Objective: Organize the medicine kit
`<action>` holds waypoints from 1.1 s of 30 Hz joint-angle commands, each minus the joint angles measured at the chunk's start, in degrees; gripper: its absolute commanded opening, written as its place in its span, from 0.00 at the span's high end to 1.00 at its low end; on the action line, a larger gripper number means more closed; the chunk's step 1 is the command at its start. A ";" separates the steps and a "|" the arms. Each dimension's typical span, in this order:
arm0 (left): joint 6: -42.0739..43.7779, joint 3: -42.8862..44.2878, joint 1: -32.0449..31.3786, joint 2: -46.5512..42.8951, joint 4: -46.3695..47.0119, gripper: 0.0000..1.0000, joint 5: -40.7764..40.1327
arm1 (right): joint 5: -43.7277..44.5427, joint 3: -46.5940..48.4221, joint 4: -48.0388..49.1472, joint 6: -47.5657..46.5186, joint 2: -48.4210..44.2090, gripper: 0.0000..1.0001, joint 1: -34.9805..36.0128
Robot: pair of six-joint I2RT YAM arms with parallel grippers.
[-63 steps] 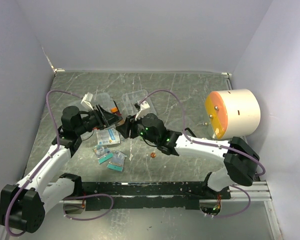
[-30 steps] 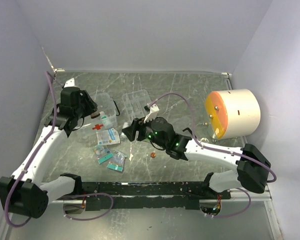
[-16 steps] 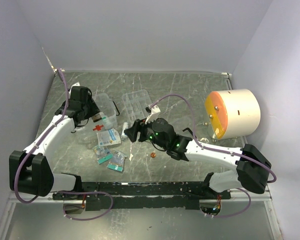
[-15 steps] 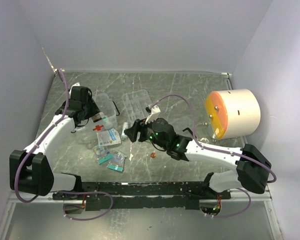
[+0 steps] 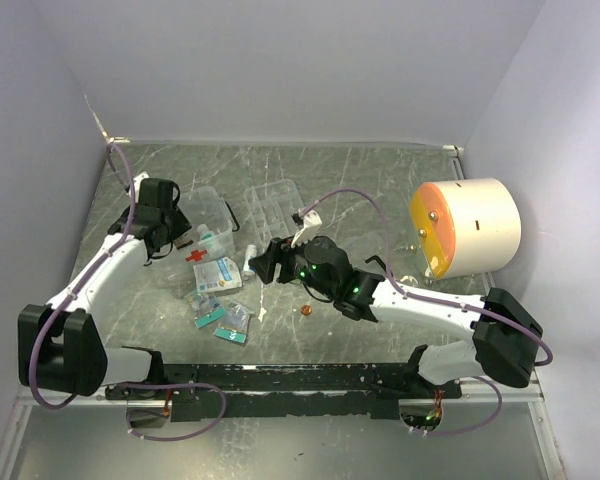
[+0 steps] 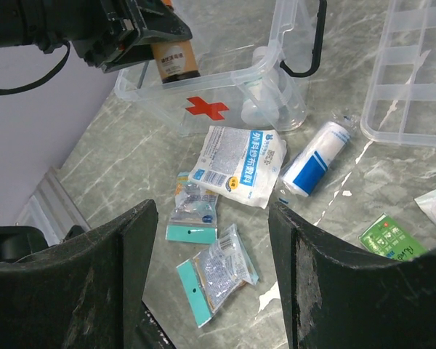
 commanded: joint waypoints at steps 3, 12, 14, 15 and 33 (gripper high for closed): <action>-1.73 -0.89 0.68 -0.89 0.17 0.45 -0.92 | 1.51 -0.64 1.20 0.55 -0.46 0.37 -0.27; 0.34 1.49 3.69 5.65 2.25 0.46 11.36 | 2.63 -2.05 1.13 0.32 -2.64 0.37 -0.35; 0.67 2.85 3.86 6.85 1.39 0.46 10.68 | 2.90 -2.26 0.91 0.04 -3.28 0.37 -0.41; 0.84 2.99 3.87 7.25 1.09 0.46 10.40 | 3.14 -2.39 0.80 -0.05 -3.54 0.37 -0.44; -2.23 2.13 3.46 13.97 5.52 0.47 15.57 | 4.64 -3.90 2.20 0.70 -5.61 0.38 -0.67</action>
